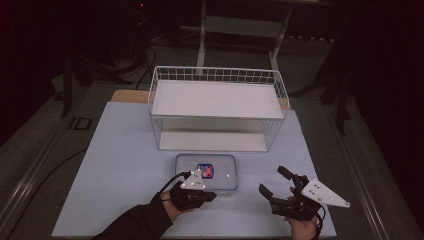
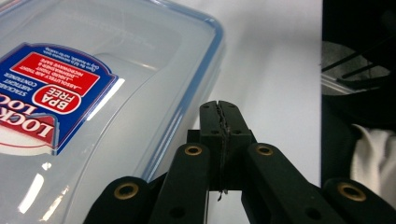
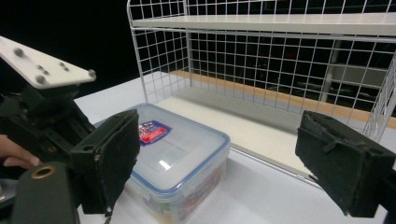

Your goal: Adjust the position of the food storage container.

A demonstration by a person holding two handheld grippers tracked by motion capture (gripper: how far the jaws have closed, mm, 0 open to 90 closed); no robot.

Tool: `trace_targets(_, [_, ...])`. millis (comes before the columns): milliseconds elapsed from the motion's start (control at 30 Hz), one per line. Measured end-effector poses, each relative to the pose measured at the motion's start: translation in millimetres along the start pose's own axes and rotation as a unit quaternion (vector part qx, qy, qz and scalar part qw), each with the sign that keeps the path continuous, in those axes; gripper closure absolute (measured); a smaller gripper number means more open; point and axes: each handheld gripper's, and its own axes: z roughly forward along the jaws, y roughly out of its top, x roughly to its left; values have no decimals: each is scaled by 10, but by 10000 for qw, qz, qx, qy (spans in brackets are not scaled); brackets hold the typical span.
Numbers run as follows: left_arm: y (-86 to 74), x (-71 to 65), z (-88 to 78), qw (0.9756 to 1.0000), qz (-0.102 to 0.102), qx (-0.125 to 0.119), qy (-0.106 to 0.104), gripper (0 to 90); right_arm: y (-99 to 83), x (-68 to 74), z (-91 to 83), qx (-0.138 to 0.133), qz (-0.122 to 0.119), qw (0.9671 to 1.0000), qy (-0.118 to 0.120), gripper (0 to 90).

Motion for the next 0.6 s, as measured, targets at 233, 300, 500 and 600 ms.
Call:
trace_targets(233, [4, 40, -391, 9993, -34, -228, 301, 897, 2, 12, 4, 6, -26, 10000, 6, 136])
trace_targets(300, [-22, 88, -499, 9986, -97, -289, 439, 897, 3, 16, 6, 10, -32, 10000, 5, 136])
trace_targets(500, [-172, 299, -755, 9935, -383, -396, 994, 897, 0, 23, 10, 26, -29, 10000, -2, 136])
trace_targets(600, [-285, 436, -845, 9892, -571, -399, 1291, 897, -1, 25, 12, 32, -22, 10000, 5, 136])
